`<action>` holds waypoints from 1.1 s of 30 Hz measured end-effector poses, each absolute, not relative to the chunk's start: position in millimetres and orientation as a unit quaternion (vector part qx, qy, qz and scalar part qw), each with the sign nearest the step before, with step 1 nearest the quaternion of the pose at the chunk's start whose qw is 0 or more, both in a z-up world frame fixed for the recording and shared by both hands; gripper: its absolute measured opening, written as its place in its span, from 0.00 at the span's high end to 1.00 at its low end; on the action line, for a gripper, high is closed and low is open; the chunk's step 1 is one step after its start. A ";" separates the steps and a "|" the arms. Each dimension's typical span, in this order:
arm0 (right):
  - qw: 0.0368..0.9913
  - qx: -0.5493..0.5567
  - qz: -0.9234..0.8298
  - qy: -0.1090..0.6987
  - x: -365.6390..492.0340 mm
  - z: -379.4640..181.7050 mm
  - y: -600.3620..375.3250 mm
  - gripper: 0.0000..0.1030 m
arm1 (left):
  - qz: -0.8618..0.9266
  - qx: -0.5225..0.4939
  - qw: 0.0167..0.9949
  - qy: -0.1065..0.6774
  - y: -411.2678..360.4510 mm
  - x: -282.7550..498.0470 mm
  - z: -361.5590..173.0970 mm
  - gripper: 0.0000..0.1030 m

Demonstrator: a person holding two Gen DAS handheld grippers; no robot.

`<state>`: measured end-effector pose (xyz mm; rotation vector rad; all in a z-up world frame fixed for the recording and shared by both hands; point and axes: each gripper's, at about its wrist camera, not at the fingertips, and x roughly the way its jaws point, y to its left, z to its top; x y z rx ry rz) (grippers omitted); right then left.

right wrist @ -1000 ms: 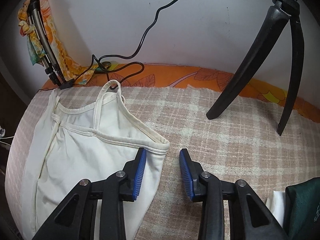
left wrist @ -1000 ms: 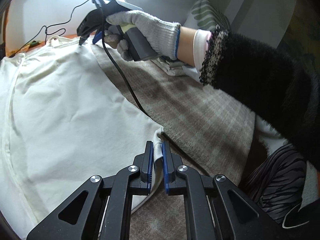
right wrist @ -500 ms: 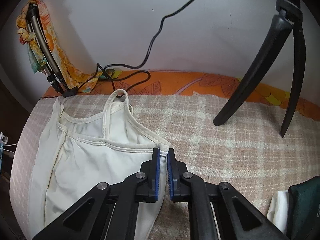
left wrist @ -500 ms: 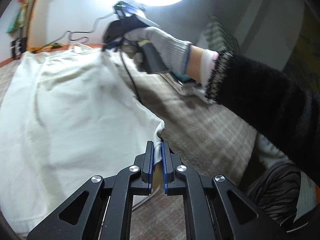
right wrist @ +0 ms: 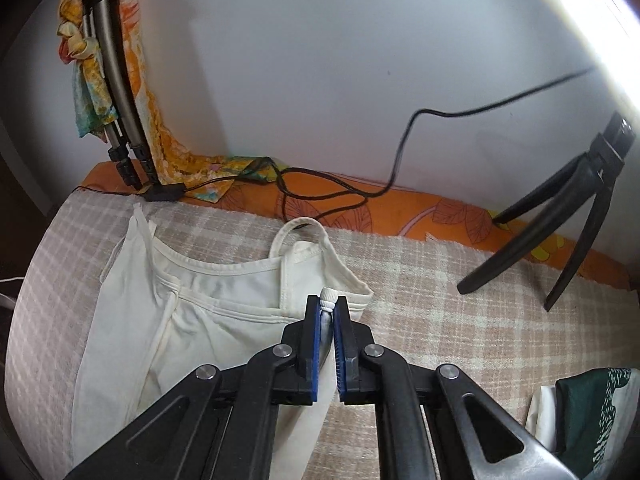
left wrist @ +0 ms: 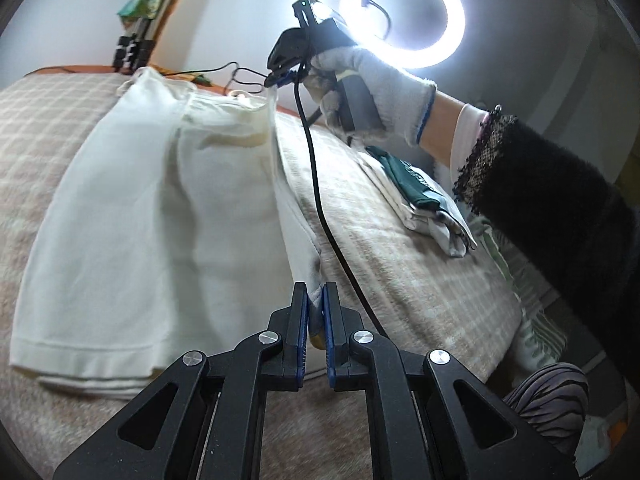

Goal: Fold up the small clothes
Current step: 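Grasp the other side edge with both grippers and fold it over the middle, then open both grippers and lift them off the folded camisole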

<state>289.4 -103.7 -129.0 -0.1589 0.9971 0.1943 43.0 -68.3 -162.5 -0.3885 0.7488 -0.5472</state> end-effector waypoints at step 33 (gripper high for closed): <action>0.846 -0.126 0.144 0.498 277.3 -168.4 13.1 0.70 | -0.211 -0.236 0.868 0.382 -24.1 24.2 -183.8 0.91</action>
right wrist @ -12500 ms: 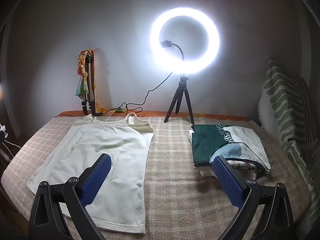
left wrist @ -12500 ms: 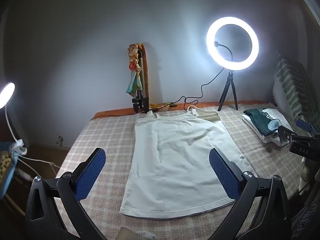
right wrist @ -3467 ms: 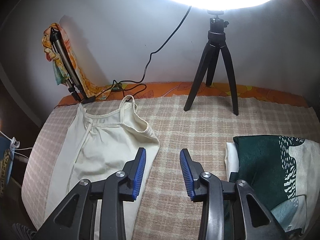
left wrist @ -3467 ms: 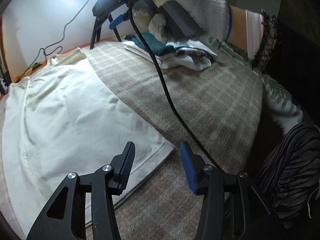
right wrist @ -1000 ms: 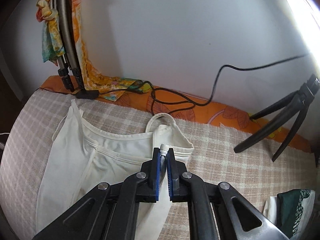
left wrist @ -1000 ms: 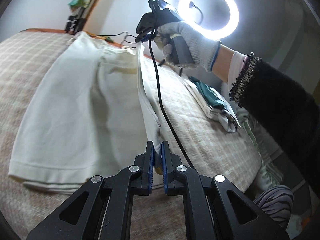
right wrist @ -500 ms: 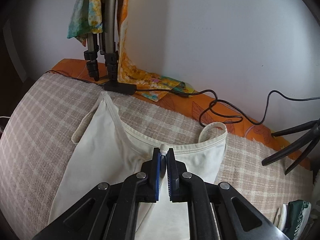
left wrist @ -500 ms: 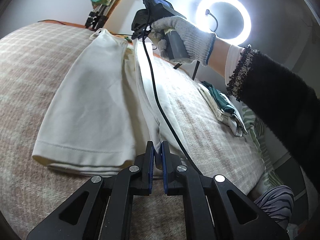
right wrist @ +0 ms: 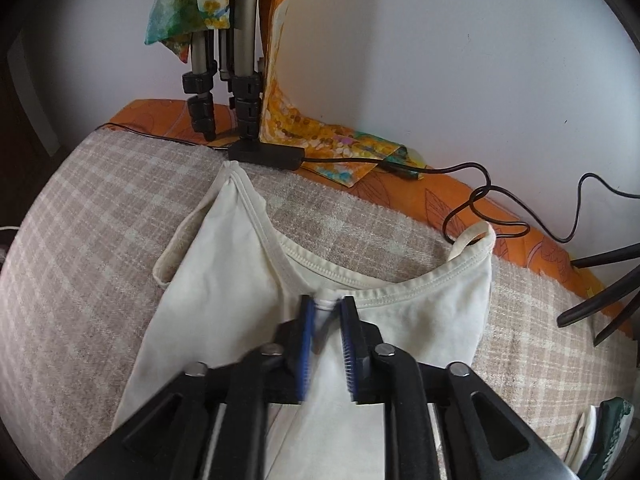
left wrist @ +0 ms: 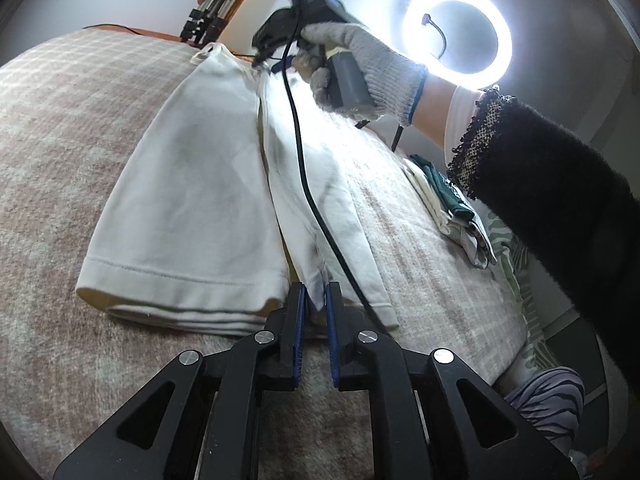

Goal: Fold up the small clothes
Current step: 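Open both grippers and lift them off the folded camisole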

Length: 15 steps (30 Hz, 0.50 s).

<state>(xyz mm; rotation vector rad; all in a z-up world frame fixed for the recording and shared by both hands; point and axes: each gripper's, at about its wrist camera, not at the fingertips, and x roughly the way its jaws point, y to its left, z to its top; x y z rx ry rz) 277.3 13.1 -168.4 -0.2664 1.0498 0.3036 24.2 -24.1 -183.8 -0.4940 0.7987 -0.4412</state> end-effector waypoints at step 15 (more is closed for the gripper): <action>0.865 -0.009 0.192 0.463 148.8 -104.6 -123.0 0.70 | -0.213 -0.180 0.881 0.382 22.4 -4.3 -133.1 0.67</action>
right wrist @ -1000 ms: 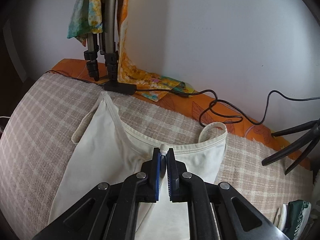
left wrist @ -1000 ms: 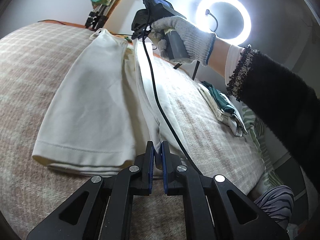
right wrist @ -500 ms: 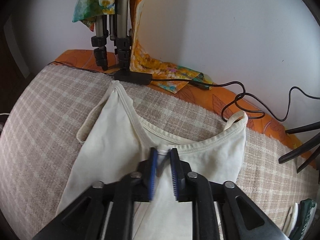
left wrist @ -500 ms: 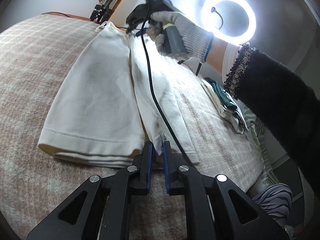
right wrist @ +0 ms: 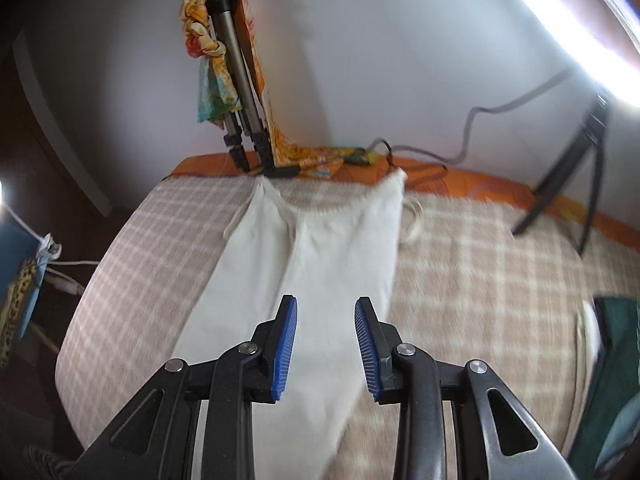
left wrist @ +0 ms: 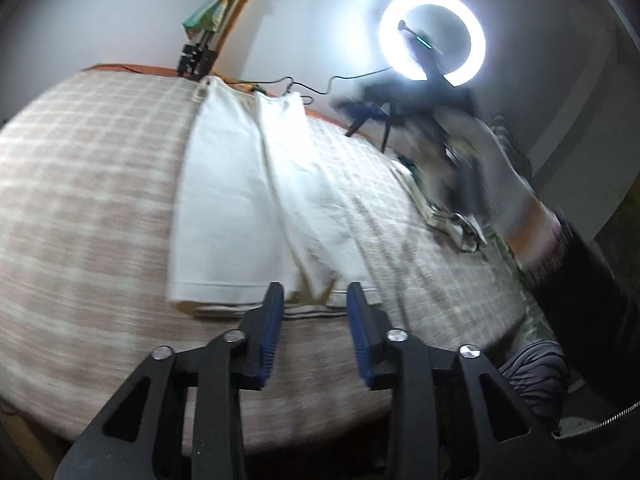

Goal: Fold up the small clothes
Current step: 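Open both grippers and lift them off the folded camisole, then grasp the camisole hem with the left gripper while the right grasps the hem beside it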

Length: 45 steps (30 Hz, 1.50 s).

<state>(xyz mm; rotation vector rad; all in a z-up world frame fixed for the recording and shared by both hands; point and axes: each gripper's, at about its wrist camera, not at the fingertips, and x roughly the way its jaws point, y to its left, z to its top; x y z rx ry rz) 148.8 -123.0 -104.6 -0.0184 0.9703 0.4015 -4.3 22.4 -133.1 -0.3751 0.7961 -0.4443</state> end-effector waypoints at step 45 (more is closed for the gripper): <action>0.783 0.075 0.260 0.560 -6.7 -190.9 -152.6 0.64 | -0.170 -0.246 0.830 0.471 87.0 54.6 -184.1 0.72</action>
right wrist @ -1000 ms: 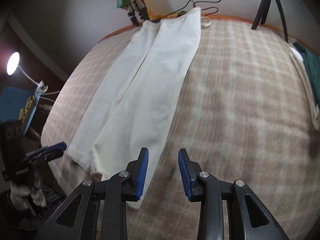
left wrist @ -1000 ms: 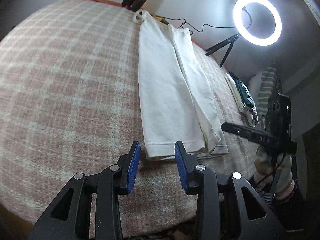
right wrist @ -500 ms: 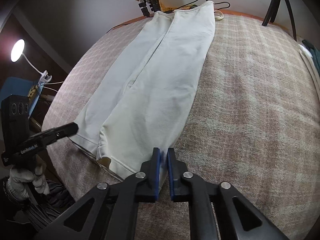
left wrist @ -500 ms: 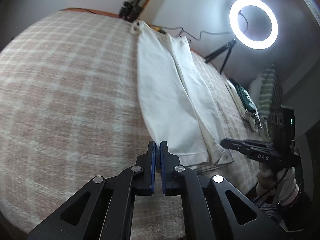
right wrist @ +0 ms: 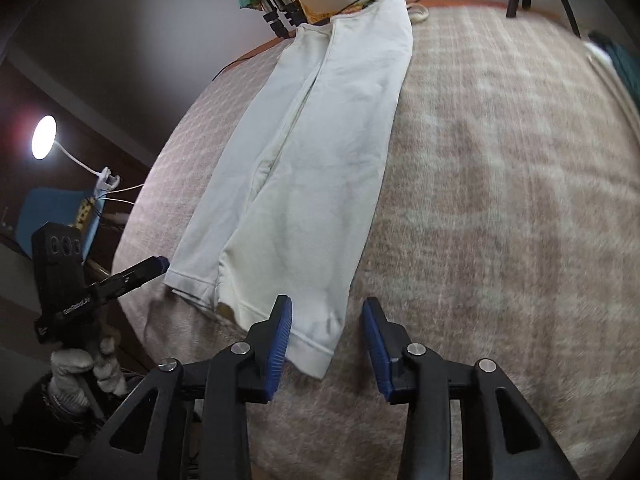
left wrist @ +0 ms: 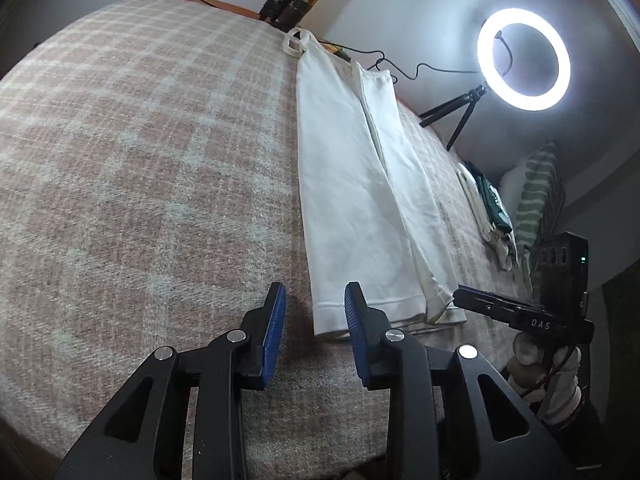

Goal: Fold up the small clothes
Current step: 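Grasp the camisole hem with the left gripper while the right grasps the hem beside it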

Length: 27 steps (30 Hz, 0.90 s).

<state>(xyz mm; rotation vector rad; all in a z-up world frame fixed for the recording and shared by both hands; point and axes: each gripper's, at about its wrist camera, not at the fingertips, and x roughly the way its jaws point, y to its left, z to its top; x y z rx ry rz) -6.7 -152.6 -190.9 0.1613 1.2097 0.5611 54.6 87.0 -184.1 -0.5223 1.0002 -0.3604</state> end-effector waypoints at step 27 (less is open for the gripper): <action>0.763 0.159 0.294 0.554 -10.6 -186.8 -171.8 0.97 | -0.222 -0.263 0.820 0.458 75.5 53.8 -174.6 0.97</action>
